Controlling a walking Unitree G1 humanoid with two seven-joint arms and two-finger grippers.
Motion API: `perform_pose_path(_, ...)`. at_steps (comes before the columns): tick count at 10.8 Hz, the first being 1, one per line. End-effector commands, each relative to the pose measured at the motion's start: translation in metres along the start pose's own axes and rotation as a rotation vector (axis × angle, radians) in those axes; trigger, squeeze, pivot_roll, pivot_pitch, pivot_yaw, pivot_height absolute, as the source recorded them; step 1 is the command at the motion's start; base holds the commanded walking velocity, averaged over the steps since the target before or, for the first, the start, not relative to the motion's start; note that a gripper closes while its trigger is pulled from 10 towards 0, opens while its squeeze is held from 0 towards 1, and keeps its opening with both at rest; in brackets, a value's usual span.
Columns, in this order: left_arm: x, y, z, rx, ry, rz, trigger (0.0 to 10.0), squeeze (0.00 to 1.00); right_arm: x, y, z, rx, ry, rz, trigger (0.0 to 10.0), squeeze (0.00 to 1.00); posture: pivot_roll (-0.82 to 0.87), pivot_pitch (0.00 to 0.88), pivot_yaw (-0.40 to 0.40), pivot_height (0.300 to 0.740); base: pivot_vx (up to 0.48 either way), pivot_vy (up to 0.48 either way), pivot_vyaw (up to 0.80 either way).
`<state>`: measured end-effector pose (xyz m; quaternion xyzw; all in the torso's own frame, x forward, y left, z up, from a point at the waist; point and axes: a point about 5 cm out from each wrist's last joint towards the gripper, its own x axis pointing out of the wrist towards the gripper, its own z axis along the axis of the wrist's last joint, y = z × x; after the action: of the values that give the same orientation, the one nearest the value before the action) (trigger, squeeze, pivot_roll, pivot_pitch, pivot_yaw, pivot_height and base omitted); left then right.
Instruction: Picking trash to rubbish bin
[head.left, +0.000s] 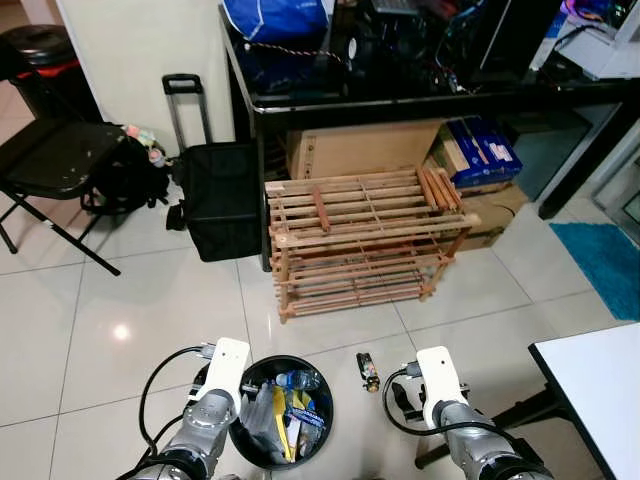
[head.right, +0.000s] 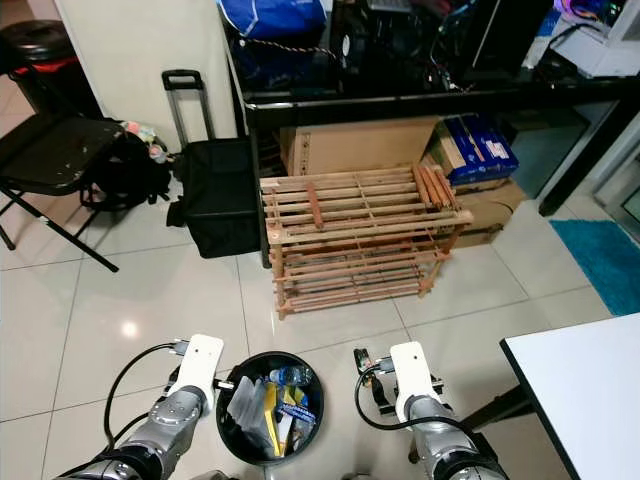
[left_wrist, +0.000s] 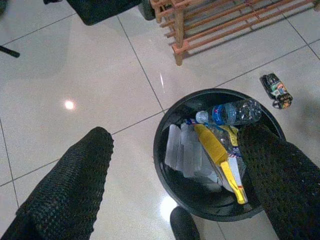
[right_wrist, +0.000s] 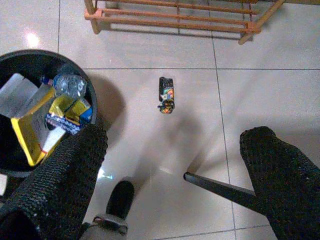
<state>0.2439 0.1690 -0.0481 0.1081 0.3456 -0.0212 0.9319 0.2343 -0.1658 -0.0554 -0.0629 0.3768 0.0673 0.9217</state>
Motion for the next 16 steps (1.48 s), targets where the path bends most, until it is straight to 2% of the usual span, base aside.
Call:
perform_pose_path(1, -0.0006, -0.0009, -0.0016, -0.014, 0.000, 0.008, 10.0, 0.00, 0.0003, -0.0027, 0.0018, 0.022, -0.005, -0.011, 10.0, 0.00, 0.00, 0.000, -0.071, 0.740, -0.266, 0.000, 0.00)
perform_pose_path(16, -0.0003, -0.0066, 0.0006, -0.041, -0.007, 0.006, 10.0, 0.00, -0.0011, -0.0084, -0.0005, 0.034, -0.003, -0.015, 10.0, 0.00, -0.01, 0.006, -0.095, 0.740, -0.280, 0.000, 0.00)
